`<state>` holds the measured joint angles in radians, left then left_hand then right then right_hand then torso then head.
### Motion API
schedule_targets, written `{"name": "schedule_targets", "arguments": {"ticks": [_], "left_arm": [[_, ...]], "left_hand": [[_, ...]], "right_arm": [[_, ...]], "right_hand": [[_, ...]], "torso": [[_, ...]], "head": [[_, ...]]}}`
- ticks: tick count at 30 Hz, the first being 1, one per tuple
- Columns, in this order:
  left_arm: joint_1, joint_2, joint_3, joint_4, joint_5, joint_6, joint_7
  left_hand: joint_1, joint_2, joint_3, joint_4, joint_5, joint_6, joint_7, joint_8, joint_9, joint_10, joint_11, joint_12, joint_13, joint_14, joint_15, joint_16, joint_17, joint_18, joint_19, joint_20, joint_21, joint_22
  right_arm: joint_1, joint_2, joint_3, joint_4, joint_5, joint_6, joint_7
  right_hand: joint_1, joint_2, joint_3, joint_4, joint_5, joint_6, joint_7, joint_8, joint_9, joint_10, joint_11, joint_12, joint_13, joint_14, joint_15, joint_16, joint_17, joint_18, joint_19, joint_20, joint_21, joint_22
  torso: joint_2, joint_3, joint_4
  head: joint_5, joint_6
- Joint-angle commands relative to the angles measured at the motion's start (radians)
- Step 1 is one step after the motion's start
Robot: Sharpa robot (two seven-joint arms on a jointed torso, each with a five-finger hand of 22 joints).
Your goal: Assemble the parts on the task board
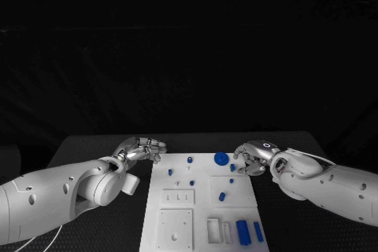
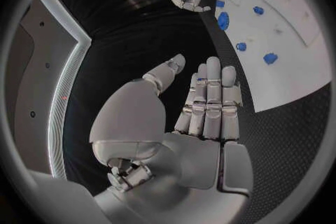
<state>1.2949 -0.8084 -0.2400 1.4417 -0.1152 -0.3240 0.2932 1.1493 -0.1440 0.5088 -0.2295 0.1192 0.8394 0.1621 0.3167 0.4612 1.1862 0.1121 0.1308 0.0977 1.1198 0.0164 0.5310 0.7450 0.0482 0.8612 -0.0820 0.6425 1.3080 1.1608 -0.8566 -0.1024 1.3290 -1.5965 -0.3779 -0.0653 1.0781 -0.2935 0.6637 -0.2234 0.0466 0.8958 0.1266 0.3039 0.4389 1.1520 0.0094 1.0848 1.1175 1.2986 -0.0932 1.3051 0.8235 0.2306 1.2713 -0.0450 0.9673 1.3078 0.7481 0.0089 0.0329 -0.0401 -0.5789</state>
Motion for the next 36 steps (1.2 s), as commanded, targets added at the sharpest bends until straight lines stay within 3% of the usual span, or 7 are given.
{"name": "schedule_targets", "arguments": {"ticks": [1, 11, 21, 25, 36], "left_arm": [[0.0, 0.003, 0.001, 0.002, -0.004, 0.017, 0.014], [0.0, 0.003, 0.001, 0.003, -0.004, 0.018, 0.014], [0.0, -0.001, 0.001, 0.008, -0.006, 0.017, 0.012], [0.0, -0.003, 0.001, 0.012, -0.009, 0.016, 0.012], [0.001, -0.011, 0.002, 0.028, -0.013, 0.015, 0.011]], "left_hand": [[-0.008, 0.001, 0.005, -0.003, -0.004, -0.003, 0.005, -0.004, 0.001, -0.008, 0.002, -0.005, 0.001, -0.004, 0.002, -0.004, 0.001, 0.016, -0.008, 0.001, 0.003, 0.014], [-0.009, 0.001, 0.004, -0.003, -0.004, -0.003, 0.005, -0.005, 0.001, -0.009, 0.002, -0.005, 0.001, -0.004, 0.002, -0.004, 0.002, 0.016, -0.008, 0.001, 0.003, 0.014], [-0.009, 0.001, 0.005, -0.003, -0.004, -0.004, 0.005, -0.005, 0.001, -0.009, 0.002, -0.005, 0.001, -0.004, 0.002, -0.005, 0.002, 0.016, -0.008, 0.001, 0.003, 0.014], [-0.009, 0.001, 0.005, -0.003, -0.004, -0.003, 0.005, -0.005, 0.001, -0.009, 0.002, -0.005, 0.001, -0.004, 0.002, -0.005, 0.002, 0.016, -0.009, 0.001, 0.003, 0.014], [-0.009, 0.001, 0.005, -0.003, -0.004, -0.003, 0.005, -0.004, 0.002, -0.009, 0.002, -0.006, 0.002, -0.004, 0.002, -0.005, 0.003, 0.016, -0.009, 0.001, 0.004, 0.014]], "right_arm": [[-0.001, 0.005, 0.0, -0.006, 0.008, -0.016, 0.018], [-0.001, 0.039, 0.002, -0.033, 0.048, -0.065, 0.011], [0.0, 0.074, 0.01, -0.059, 0.123, -0.05, -0.03], [0.0, 0.107, 0.011, -0.095, 0.124, -0.036, -0.049], [0.0, 0.149, 0.011, -0.144, 0.109, -0.037, -0.058]], "right_hand": [[-0.008, 0.0, 0.0, 0.004, 0.004, -0.005, 0.003, -0.004, -0.001, -0.012, 0.007, 0.004, 0.001, -0.009, 0.0, 0.005, 0.001, 0.031, -0.003, -0.004, 0.004, 0.022], [-0.027, 0.0, -0.009, 0.015, 0.006, -0.007, 0.01, -0.007, -0.003, -0.018, 0.013, 0.011, 0.004, -0.01, 0.006, 0.005, 0.01, 0.031, -0.006, -0.003, 0.012, 0.022], [-0.057, 0.01, -0.018, 0.039, 0.015, 0.0, 0.009, -0.007, -0.004, -0.011, 0.012, 0.034, 0.013, -0.008, 0.005, 0.014, 0.027, 0.031, -0.005, -0.007, 0.027, 0.021], [-0.059, 0.014, -0.016, 0.044, 0.016, 0.0, 0.008, -0.007, -0.005, -0.011, 0.012, 0.039, 0.015, -0.008, 0.005, 0.015, 0.031, 0.031, -0.005, -0.009, 0.031, 0.021], [-0.049, 0.02, -0.002, 0.049, 0.014, 0.002, 0.007, -0.007, -0.005, -0.014, 0.01, 0.046, 0.018, -0.009, 0.003, 0.017, 0.039, 0.031, -0.006, -0.013, 0.037, 0.02]], "torso": [[0.0, 0.0001, 0.0], [-0.002, -0.0039, 0.0012], [0.002, -0.0065, 0.0079], [0.005, -0.0071, 0.0093], [0.013, -0.0075, 0.0238]], "head": [[0.0, 0.0], [0.003, -0.004], [0.004, -0.004], [0.0, -0.002], [-0.001, -0.003]]}}
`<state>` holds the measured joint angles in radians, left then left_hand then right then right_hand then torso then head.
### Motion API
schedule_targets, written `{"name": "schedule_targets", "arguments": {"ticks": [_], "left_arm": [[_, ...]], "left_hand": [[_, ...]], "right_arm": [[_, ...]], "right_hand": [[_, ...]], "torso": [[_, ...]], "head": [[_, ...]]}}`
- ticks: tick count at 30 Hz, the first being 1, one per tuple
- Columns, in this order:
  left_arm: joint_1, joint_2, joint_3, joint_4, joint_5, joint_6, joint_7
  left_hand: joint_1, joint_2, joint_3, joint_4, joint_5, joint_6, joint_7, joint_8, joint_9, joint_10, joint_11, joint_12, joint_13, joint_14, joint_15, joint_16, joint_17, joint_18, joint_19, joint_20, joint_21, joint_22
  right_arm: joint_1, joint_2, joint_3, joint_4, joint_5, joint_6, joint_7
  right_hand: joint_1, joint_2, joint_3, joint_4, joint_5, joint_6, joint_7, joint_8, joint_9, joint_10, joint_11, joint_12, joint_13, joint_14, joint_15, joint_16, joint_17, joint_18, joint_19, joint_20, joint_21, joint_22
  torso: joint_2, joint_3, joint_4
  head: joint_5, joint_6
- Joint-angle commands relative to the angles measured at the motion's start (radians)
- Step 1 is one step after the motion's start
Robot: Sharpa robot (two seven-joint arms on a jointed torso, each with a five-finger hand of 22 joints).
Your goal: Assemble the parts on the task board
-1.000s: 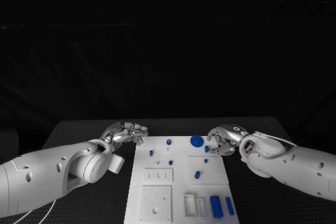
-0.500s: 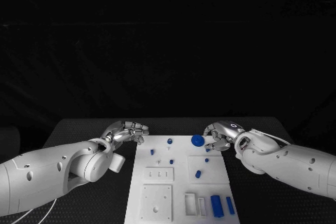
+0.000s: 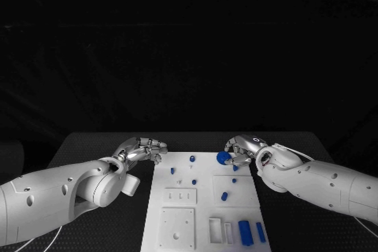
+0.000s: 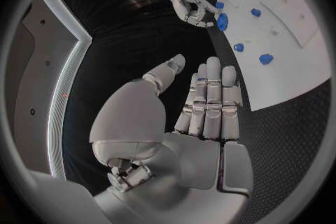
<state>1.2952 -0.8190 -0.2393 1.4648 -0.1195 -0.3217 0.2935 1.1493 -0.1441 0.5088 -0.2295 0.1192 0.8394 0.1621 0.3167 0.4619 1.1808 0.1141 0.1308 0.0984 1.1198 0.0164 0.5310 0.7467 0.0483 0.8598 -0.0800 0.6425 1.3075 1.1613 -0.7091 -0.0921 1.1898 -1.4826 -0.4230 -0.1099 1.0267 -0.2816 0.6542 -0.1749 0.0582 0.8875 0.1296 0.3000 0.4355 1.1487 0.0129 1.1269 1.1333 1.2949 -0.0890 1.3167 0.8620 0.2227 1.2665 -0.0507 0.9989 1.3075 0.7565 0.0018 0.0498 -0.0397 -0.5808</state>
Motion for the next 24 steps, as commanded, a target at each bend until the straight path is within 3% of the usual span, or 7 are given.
{"name": "schedule_targets", "arguments": {"ticks": [1, 8, 24], "left_arm": [[0.001, -0.002, 0.001, 0.006, -0.009, 0.013, 0.011], [0.002, -0.009, 0.002, 0.011, -0.014, 0.011, 0.011], [0.006, -0.015, 0.006, 0.02, -0.018, 0.013, 0.008]], "left_hand": [[-0.009, 0.001, 0.005, -0.003, -0.004, -0.003, 0.005, -0.004, 0.001, -0.003, 0.0, -0.006, 0.001, -0.004, 0.002, -0.005, 0.001, 0.016, -0.007, -0.001, 0.004, 0.014], [-0.01, 0.001, 0.005, -0.003, -0.004, -0.003, 0.005, -0.004, 0.001, -0.003, 0.0, -0.006, 0.001, -0.004, 0.002, -0.006, 0.001, 0.016, -0.008, -0.001, 0.004, 0.014], [-0.01, 0.0, 0.005, -0.003, -0.004, -0.004, 0.005, -0.005, 0.001, -0.004, 0.0, -0.006, 0.002, -0.003, 0.002, -0.006, 0.002, 0.016, -0.008, -0.001, 0.004, 0.014]], "right_arm": [[0.0, 0.003, 0.0, -0.008, -0.011, 0.004, -0.016], [0.0, 0.01, 0.0, -0.024, -0.03, -0.003, -0.018], [-0.001, 0.025, 0.0, -0.048, -0.038, 0.01, -0.011]], "right_hand": [[0.003, 0.009, 0.008, 0.0, 0.002, 0.011, 0.004, -0.003, -0.002, -0.011, 0.007, 0.004, 0.002, -0.005, -0.001, 0.005, 0.001, 0.039, -0.002, -0.008, 0.005, 0.021], [0.01, 0.009, 0.015, 0.0, 0.0, 0.01, 0.004, -0.004, -0.002, -0.012, 0.007, 0.006, 0.002, -0.005, -0.001, 0.005, 0.004, 0.039, -0.003, -0.009, 0.008, 0.02], [0.017, 0.01, 0.022, 0.0, 0.0, 0.01, 0.005, -0.004, -0.003, -0.013, 0.007, 0.007, 0.001, -0.005, 0.0, 0.004, 0.008, 0.039, -0.004, -0.009, 0.01, 0.02]], "torso": [[0.005, -0.0007, 0.0078], [0.011, -0.0017, 0.0135], [0.014, -0.0023, 0.0138]], "head": [[-0.002, -0.001], [-0.006, 0.0], [-0.002, -0.005]]}}
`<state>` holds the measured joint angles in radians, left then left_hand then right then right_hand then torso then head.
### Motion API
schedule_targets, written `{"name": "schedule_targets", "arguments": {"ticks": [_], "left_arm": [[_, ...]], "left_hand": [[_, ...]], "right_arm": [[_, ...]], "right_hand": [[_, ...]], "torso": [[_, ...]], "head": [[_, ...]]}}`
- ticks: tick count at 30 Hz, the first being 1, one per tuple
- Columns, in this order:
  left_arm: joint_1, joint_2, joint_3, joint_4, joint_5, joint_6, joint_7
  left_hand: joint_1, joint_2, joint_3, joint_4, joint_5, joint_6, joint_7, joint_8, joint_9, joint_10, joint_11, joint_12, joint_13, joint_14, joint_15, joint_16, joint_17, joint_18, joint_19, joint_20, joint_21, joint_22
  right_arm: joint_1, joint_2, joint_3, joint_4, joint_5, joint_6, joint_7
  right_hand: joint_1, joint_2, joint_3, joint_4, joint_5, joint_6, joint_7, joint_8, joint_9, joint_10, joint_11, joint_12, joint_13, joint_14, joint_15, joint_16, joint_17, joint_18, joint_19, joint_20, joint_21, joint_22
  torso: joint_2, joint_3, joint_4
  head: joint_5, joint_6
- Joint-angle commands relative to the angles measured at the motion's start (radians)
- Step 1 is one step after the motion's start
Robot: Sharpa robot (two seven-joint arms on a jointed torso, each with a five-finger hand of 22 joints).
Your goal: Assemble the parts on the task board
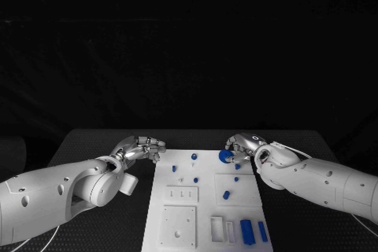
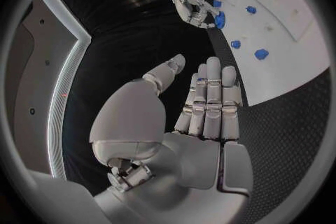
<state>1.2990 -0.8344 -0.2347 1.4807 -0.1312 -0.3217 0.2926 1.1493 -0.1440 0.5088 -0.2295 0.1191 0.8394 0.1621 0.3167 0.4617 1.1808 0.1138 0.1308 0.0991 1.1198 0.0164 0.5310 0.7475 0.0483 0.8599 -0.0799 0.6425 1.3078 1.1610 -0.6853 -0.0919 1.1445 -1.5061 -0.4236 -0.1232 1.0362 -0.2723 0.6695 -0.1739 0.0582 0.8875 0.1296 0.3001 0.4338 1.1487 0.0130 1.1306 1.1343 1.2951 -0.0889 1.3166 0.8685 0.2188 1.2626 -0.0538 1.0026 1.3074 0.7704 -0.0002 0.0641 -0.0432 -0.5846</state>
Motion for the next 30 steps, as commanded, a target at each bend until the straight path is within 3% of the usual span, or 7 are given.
{"name": "schedule_targets", "arguments": {"ticks": [1, 14, 30], "left_arm": [[0.002, 0.0, 0.001, 0.004, -0.007, 0.013, 0.009], [0.002, 0.007, 0.001, -0.003, -0.008, 0.013, 0.007], [0.002, 0.002, 0.001, 0.003, -0.008, 0.012, 0.007]], "left_hand": [[-0.01, 0.0, 0.005, -0.003, -0.004, -0.004, 0.005, -0.005, 0.001, -0.004, 0.0, -0.006, 0.001, -0.003, 0.002, -0.006, 0.001, 0.016, -0.008, -0.001, 0.004, 0.013], [-0.01, 0.001, 0.006, -0.003, -0.004, -0.004, 0.005, -0.005, 0.002, -0.004, 0.0, -0.007, 0.001, -0.003, 0.002, -0.007, 0.002, 0.016, -0.008, -0.001, 0.005, 0.013], [-0.011, 0.001, 0.006, -0.002, -0.004, -0.005, 0.005, -0.005, 0.002, -0.005, 0.001, -0.008, 0.002, -0.003, 0.002, -0.008, 0.003, 0.016, -0.009, -0.001, 0.005, 0.013]], "right_arm": [[-0.001, 0.002, 0.0, -0.003, -0.015, 0.012, 0.002], [-0.003, -0.002, 0.0, -0.004, -0.025, 0.039, 0.006], [-0.017, 0.013, 0.0, -0.023, -0.029, 0.047, 0.01]], "right_hand": [[0.008, 0.001, 0.008, -0.001, 0.0, 0.01, 0.004, -0.004, -0.001, -0.013, 0.007, 0.004, 0.0, -0.006, 0.0, 0.004, 0.001, 0.043, 0.0, -0.006, 0.007, 0.02], [0.025, 0.006, 0.029, -0.002, -0.002, 0.017, 0.003, -0.002, 0.0, -0.015, 0.006, 0.007, -0.001, -0.005, -0.001, 0.002, 0.007, 0.043, -0.003, -0.006, 0.011, 0.019], [0.027, 0.014, 0.044, 0.004, -0.002, 0.024, 0.002, 0.001, 0.001, -0.016, 0.005, 0.009, -0.003, -0.004, -0.002, 0.0, 0.011, 0.043, -0.005, -0.004, 0.014, 0.019]], "torso": [[0.0, -0.0003, -0.0001], [0.001, 0.0, -0.0029], [0.001, 0.0004, 0.0009]], "head": [[0.001, -0.001], [0.001, -0.005], [0.003, -0.013]]}}
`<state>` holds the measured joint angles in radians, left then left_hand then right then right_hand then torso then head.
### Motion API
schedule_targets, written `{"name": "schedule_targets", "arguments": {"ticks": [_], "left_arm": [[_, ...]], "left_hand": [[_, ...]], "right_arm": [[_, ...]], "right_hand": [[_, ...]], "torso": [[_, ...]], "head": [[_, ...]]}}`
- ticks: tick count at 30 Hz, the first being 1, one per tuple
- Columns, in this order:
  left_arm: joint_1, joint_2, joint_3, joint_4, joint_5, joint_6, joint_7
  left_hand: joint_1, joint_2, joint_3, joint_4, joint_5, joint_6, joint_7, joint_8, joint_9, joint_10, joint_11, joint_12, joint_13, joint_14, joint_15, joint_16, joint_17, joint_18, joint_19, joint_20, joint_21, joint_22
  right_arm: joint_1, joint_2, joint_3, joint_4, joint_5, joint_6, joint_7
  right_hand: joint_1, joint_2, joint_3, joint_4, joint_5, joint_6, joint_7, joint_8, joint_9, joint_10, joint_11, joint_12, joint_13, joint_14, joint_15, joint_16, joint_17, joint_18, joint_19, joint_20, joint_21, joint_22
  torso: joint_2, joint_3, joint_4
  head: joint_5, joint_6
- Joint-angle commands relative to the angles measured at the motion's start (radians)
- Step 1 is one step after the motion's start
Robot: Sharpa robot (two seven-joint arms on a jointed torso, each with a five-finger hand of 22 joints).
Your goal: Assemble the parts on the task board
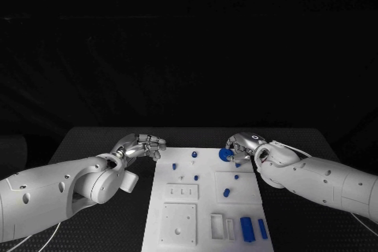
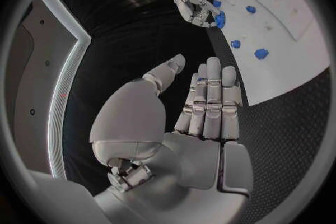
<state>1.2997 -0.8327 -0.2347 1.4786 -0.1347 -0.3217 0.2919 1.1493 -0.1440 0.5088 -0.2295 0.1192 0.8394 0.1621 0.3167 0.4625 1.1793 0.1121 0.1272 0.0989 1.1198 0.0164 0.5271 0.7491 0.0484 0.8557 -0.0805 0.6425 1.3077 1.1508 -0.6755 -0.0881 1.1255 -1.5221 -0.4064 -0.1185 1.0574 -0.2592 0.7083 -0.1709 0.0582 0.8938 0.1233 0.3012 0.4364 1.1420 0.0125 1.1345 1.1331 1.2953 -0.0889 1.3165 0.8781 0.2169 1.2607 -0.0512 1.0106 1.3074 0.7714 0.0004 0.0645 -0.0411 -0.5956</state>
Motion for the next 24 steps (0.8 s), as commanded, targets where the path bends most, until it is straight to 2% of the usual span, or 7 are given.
{"name": "schedule_targets", "arguments": {"ticks": [1, 13, 19, 24], "left_arm": [[0.001, 0.0, 0.001, 0.005, -0.005, 0.012, 0.008], [0.001, 0.005, 0.001, 0.001, -0.005, 0.012, 0.007], [0.001, 0.003, 0.001, 0.001, -0.006, 0.011, 0.007], [0.001, 0.003, 0.001, 0.002, -0.006, 0.011, 0.007]], "left_hand": [[-0.011, 0.001, 0.006, -0.002, -0.004, -0.005, 0.005, -0.005, 0.001, -0.004, 0.002, -0.004, 0.002, -0.003, 0.002, -0.004, 0.001, 0.016, -0.004, 0.0, 0.005, 0.013], [-0.011, 0.001, 0.007, -0.002, -0.004, -0.005, 0.005, -0.006, 0.001, -0.005, 0.002, -0.005, 0.002, -0.003, 0.002, -0.004, 0.002, 0.016, -0.005, 0.0, 0.005, 0.013], [-0.011, 0.001, 0.007, -0.002, -0.004, -0.005, 0.005, -0.006, 0.001, -0.005, 0.002, -0.005, 0.002, -0.003, 0.002, -0.004, 0.002, 0.016, -0.005, 0.0, 0.005, 0.013], [-0.011, 0.001, 0.007, -0.002, -0.004, -0.006, 0.005, -0.006, 0.001, -0.005, 0.002, -0.005, 0.002, -0.003, 0.002, -0.005, 0.002, 0.016, -0.005, 0.0, 0.005, 0.013]], "right_arm": [[-0.007, 0.004, -0.004, -0.004, -0.013, 0.03, 0.005], [-0.007, 0.009, -0.004, -0.004, -0.055, 0.053, -0.014], [-0.008, 0.004, -0.004, -0.004, -0.071, 0.069, -0.019], [-0.01, 0.007, -0.005, -0.005, -0.08, 0.083, -0.019]], "right_hand": [[0.005, 0.001, 0.006, 0.001, -0.002, 0.018, 0.008, 0.0, -0.002, -0.009, 0.005, 0.005, -0.002, -0.004, -0.002, -0.001, 0.002, 0.045, -0.003, -0.006, 0.007, 0.019], [-0.017, -0.01, -0.006, 0.005, 0.007, 0.016, 0.009, -0.002, -0.003, -0.013, 0.006, 0.006, -0.004, -0.004, -0.002, -0.004, 0.007, 0.045, -0.007, -0.004, 0.011, 0.019], [0.007, 0.007, 0.021, -0.001, 0.002, 0.043, -0.001, 0.012, 0.003, -0.011, -0.003, 0.008, -0.006, -0.002, -0.009, -0.007, 0.012, 0.045, -0.009, -0.005, 0.013, 0.017], [0.017, 0.02, 0.051, 0.002, 0.012, 0.061, -0.006, 0.02, 0.006, -0.009, -0.008, 0.008, -0.009, -0.001, -0.014, -0.009, 0.015, 0.045, -0.01, -0.002, 0.016, 0.017]], "torso": [[0.0, -0.0006, 0.0], [0.0, -0.0015, -0.0017], [-0.001, -0.0004, -0.0014], [-0.001, -0.0012, -0.0023]], "head": [[0.001, -0.002], [0.0, -0.006], [0.001, -0.008], [0.002, -0.009]]}}
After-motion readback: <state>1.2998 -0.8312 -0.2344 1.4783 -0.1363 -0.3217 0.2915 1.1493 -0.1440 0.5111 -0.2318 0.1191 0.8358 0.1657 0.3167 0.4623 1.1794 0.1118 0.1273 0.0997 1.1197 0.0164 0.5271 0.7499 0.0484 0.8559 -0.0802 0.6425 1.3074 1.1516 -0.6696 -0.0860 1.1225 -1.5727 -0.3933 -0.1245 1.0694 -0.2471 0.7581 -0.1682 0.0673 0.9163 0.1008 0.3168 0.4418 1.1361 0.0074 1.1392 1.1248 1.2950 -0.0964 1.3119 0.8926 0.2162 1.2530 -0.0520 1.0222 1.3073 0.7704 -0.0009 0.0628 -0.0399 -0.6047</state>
